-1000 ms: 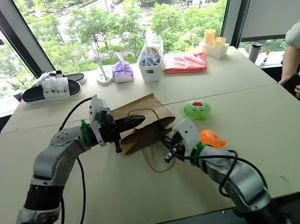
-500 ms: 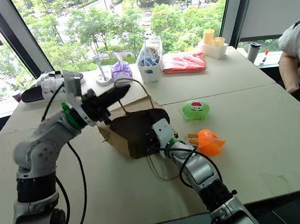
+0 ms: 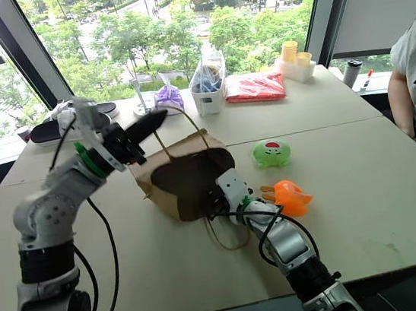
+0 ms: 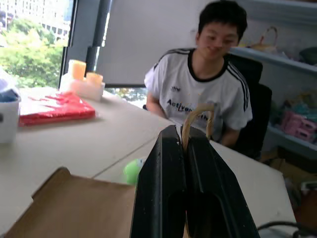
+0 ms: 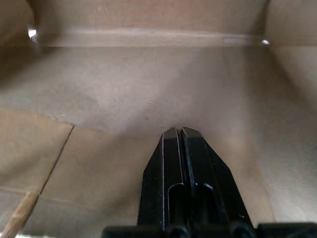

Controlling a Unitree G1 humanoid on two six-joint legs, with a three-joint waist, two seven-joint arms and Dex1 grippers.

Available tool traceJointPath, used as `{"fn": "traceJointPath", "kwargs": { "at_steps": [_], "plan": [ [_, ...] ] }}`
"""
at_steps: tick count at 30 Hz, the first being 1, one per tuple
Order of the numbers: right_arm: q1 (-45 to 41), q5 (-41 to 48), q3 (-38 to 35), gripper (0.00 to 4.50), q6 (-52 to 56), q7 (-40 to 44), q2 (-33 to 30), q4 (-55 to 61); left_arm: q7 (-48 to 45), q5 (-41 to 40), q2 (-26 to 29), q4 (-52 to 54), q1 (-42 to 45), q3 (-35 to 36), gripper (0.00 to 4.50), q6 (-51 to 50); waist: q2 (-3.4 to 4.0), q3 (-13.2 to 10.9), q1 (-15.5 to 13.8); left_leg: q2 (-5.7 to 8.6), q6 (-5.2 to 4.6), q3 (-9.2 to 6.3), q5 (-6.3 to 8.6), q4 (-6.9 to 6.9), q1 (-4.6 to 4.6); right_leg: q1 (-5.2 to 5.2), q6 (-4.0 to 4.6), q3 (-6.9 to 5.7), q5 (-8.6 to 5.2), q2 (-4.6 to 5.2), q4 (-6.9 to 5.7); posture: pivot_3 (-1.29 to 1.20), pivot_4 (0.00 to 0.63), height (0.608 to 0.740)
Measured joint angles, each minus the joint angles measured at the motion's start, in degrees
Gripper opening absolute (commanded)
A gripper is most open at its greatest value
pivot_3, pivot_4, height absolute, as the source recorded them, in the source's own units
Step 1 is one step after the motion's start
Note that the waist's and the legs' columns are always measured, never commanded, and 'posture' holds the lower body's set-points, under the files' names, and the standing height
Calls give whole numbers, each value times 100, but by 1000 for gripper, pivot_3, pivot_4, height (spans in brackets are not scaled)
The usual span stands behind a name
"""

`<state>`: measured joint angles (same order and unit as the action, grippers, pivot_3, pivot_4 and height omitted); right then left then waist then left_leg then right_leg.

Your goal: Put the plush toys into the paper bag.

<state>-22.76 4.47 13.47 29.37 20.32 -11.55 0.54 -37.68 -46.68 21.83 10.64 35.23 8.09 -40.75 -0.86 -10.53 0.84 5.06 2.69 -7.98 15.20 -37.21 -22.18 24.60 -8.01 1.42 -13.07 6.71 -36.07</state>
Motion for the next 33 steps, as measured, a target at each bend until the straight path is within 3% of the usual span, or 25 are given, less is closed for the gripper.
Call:
{"fn": "traceJointPath", "kwargs": {
  "at_steps": [8,10,14,19,25,33],
  "plan": [
    [402,957,-1097,0,1687,383,-817,2742,-135,161,-110,375,-391,-298,63,266,2,0,-15,-2,-27,-1,16,1,-7,5,1,-1,-1,-2,2,0,150,740],
    [859,1346,-1743,0,2232,585,-1350,3481,-161,153,-130,447,-472,-309,63,287,3,-1,-72,2,-40,0,23,-1,-13,0,0,-2,-1,3,9,0,150,740],
    [1348,1732,-2946,1319,2897,706,-1952,4060,-164,159,-154,536,-663,-336,0,301,1,-1,-104,0,-48,16,27,-6,-8,-5,1,-1,-1,2,17,0,150,740],
    [1728,1845,-3006,3676,3173,650,-2157,4203,-208,232,-182,580,-680,-460,0,414,2,-1,-128,-1,-47,20,27,-7,-2,-10,2,-1,-1,3,11,0,150,740],
    [1999,1796,-2860,3676,3006,576,-2168,3929,-211,253,-181,559,-676,-467,0,498,2,-1,-147,-1,-47,20,27,-9,-2,-11,1,0,-1,4,13,0,150,740],
    [2172,1009,-2086,3676,1828,541,-2568,3015,-192,293,-121,495,-539,-463,0,512,1,-1,-146,0,-47,20,27,-8,-2,-12,1,-1,-1,4,14,0,150,740]
  ]
}}
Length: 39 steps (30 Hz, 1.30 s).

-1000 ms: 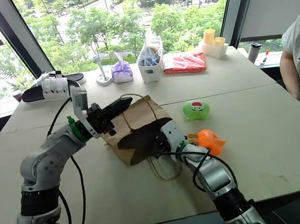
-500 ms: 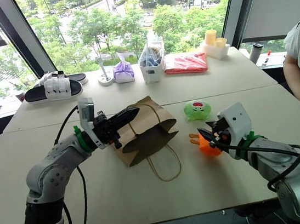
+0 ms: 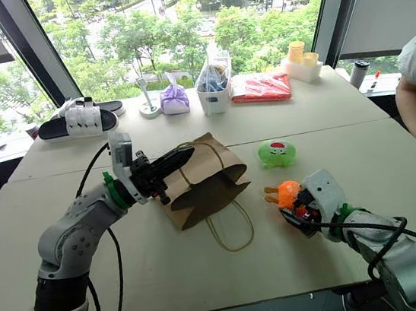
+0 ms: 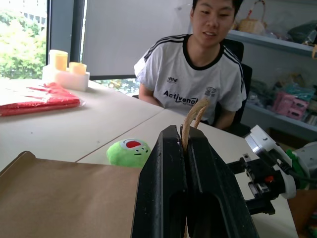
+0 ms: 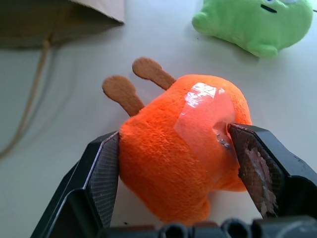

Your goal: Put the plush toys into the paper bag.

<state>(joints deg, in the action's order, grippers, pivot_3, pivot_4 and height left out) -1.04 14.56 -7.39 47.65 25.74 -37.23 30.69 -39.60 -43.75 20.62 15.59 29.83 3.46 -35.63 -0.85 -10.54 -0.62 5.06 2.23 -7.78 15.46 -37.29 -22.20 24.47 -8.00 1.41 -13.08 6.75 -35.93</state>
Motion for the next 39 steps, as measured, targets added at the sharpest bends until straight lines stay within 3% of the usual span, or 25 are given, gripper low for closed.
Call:
{"fn": "traceJointPath", "kwargs": {
  "at_steps": [4,6,12,18,23,29,34,39],
  "plan": [
    [-133,-278,281,3676,-538,65,-51,-444,47,1,1,1,19,0,0,-1,0,0,5,0,0,0,0,0,0,0,0,0,0,0,0,0,150,740],
    [-157,-372,347,2951,-726,88,-59,-562,68,6,8,1,19,0,0,0,0,0,3,0,0,-1,0,0,0,0,0,0,0,-1,0,0,150,740],
    [-427,-457,388,132,-846,98,-26,-750,142,76,32,-116,175,18,0,12,0,0,1,0,1,-2,0,-2,0,-1,0,0,0,-1,0,0,150,740],
    [-450,-102,134,132,-508,233,34,-622,149,85,33,-234,250,29,0,24,0,0,-1,0,0,-3,0,-1,0,-1,0,0,0,-1,3,0,150,740],
    [-768,1135,-422,132,318,557,81,531,134,42,87,-394,573,120,0,-27,-1,-1,21,-1,0,-6,0,0,0,-1,0,-1,0,-2,3,0,150,740],
    [-1414,1631,312,132,742,164,776,924,108,-25,128,-501,670,192,0,-150,-2,-1,23,-1,0,-10,0,2,-1,-1,0,-2,0,-2,4,0,150,740],
    [-2269,999,1520,132,86,-9,1577,-401,104,-66,42,-641,824,188,0,-158,-3,-2,56,0,6,-8,-3,-1,0,2,0,-3,1,-3,-1,0,150,740],
    [-3065,344,2099,132,-979,9,2252,-2109,103,-48,-73,-652,851,175,0,-120,-2,-1,146,0,44,-8,-25,4,-1,9,0,-2,1,-4,-3,0,150,740]
  ]
}}
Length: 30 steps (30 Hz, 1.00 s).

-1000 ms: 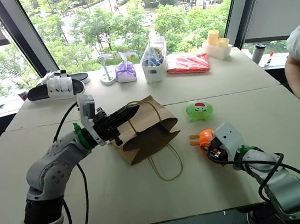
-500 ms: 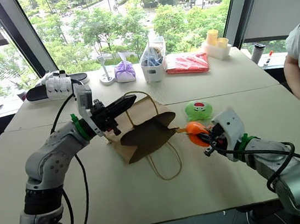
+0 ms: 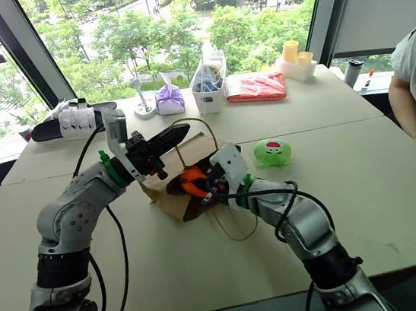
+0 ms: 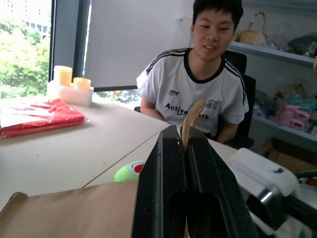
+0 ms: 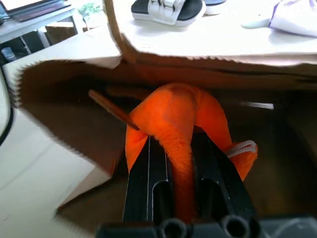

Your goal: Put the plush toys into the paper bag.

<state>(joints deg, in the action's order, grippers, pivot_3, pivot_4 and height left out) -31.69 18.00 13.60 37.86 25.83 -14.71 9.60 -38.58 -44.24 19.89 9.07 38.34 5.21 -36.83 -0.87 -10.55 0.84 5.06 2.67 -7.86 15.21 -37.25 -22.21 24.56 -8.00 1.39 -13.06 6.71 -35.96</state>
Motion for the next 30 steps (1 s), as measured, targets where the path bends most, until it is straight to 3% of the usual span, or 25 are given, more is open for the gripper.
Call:
{"fn": "traceJointPath", "kwargs": {
  "at_steps": [2,3,7,11,14,17,22,26,30],
  "plan": [
    [-266,-293,126,132,-506,12,233,-805,16,9,-48,4,-25,-3,0,17,0,0,17,0,1,0,-1,3,0,4,0,0,0,0,-3,0,150,740],
    [-344,-409,175,491,-729,27,322,-1127,29,36,-96,4,-41,-7,0,31,0,0,15,0,1,0,-1,5,0,4,0,0,0,0,-4,0,150,740],
    [-483,-662,208,2401,-1318,127,631,-1931,129,207,-279,0,-55,-90,0,152,0,0,16,0,2,-2,-1,7,-2,8,0,0,0,0,-3,0,150,740],
    [-492,-720,196,4455,-1395,274,664,-1972,203,253,-328,1,-56,-122,0,184,0,0,21,0,2,-7,-1,7,-2,10,0,0,0,0,-4,0,150,740],
    [-456,-700,157,4455,-1148,411,486,-1601,245,255,-334,2,-77,-118,0,216,0,0,14,0,2,-9,-1,6,-3,10,0,1,0,0,-4,0,150,740],
    [-30,-386,-143,4455,-545,668,-162,-289,258,264,-357,5,-172,-110,0,250,1,0,-38,2,-1,-14,1,5,-13,9,0,-2,0,1,0,0,150,740],
    [543,783,-1871,4455,605,705,-970,1203,258,308,-378,-26,-219,-96,0,282,0,0,-29,2,-34,-12,20,4,-15,9,0,-2,0,2,8,0,150,740],
    [521,871,-2677,4455,896,363,-1483,1195,210,367,-380,-155,-206,-103,0,365,1,0,12,-1,-38,6,21,5,-1,7,1,1,0,0,-3,0,150,740],
    [219,56,-2201,4455,421,-58,-1597,91,149,376,-392,-262,-156,-103,0,397,1,0,17,-1,-37,10,20,3,3,3,2,3,1,0,-7,0,150,740]
  ]
}}
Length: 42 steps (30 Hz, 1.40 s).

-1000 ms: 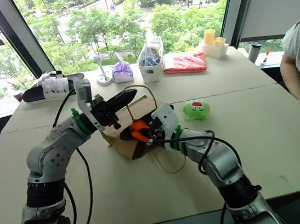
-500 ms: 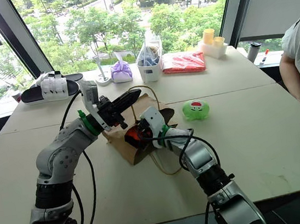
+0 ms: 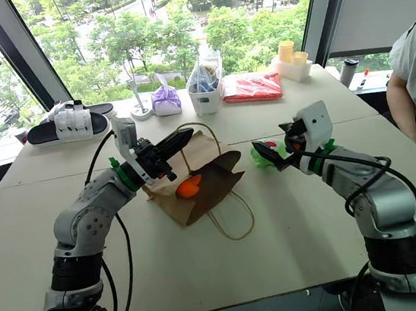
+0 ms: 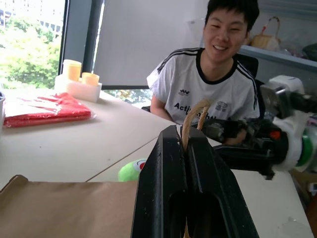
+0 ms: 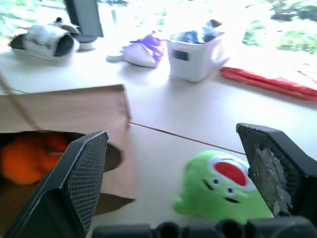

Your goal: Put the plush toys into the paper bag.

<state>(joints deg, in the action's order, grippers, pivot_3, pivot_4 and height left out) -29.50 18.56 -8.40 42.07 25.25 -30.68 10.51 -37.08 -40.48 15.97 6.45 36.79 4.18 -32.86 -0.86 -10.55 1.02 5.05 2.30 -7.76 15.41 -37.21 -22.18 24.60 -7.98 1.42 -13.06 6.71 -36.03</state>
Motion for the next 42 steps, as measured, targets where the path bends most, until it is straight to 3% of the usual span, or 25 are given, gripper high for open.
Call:
{"fn": "traceJointPath", "kwargs": {
  "at_steps": [8,12,14,16,21,22,23,28,34,39,42],
  "plan": [
    [-1100,-1026,591,4455,-1513,-744,810,-3576,-35,69,-30,-83,33,-14,0,115,1,0,-6,1,38,2,-22,1,-7,4,0,2,1,2,5,0,150,740],
    [-1509,-1284,624,4455,-2092,-946,926,-4466,1,104,-37,-74,32,-10,0,140,1,0,-4,1,38,1,-22,0,-7,4,0,1,1,2,5,0,150,740],
    [-1597,-1390,637,3947,-2295,-1034,945,-4732,16,110,-38,-72,33,-7,0,184,1,0,1,1,39,1,-22,0,-7,4,0,1,1,2,5,0,150,740],
    [-1646,-1442,628,3154,-2424,-1092,957,-4892,34,115,-37,-68,32,-3,0,198,1,0,8,1,39,1,-22,0,-7,4,0,2,1,2,5,0,150,740],
    [-1728,-1602,629,557,-2632,-1159,971,-5090,49,131,-30,-64,32,-5,0,217,1,0,23,0,39,1,-22,0,-6,4,0,1,1,0,4,0,150,740],
    [-1727,-1617,632,184,-2633,-1139,969,-5080,49,136,-30,-64,31,-4,0,230,1,0,22,0,39,1,-22,0,-6,4,0,2,1,0,4,0,150,740],
    [-1698,-1625,637,184,-2623,-1118,956,-5014,51,137,-36,-64,28,-6,0,231,1,0,19,0,39,1,-22,0,-6,4,0,2,1,0,4,0,150,740],
    [-674,-1453,581,184,-2010,-688,640,-3094,51,138,-29,-63,-41,-5,0,229,1,0,-33,3,38,-10,-22,-1,-19,10,-1,-1,1,3,3,0,150,740],
    [975,-174,-133,184,181,64,-228,1118,10,99,14,-92,53,16,0,142,3,-2,-23,0,6,-16,-3,2,-17,9,-3,-1,-1,2,15,0,150,740],
    [1319,942,-303,184,1420,-57,129,2945,-137,-23,83,-128,187,1,0,-68,3,-2,-7,-2,-3,-13,2,0,2,-6,-1,-1,0,-2,4,0,150,740],
    [1358,1002,385,184,1632,-484,755,3136,-229,-83,176,-200,228,12,0,-194,3,-2,-22,-1,-2,-15,1,-4,2,-7,-1,-1,0,-1,1,0,150,740]
  ]
}}
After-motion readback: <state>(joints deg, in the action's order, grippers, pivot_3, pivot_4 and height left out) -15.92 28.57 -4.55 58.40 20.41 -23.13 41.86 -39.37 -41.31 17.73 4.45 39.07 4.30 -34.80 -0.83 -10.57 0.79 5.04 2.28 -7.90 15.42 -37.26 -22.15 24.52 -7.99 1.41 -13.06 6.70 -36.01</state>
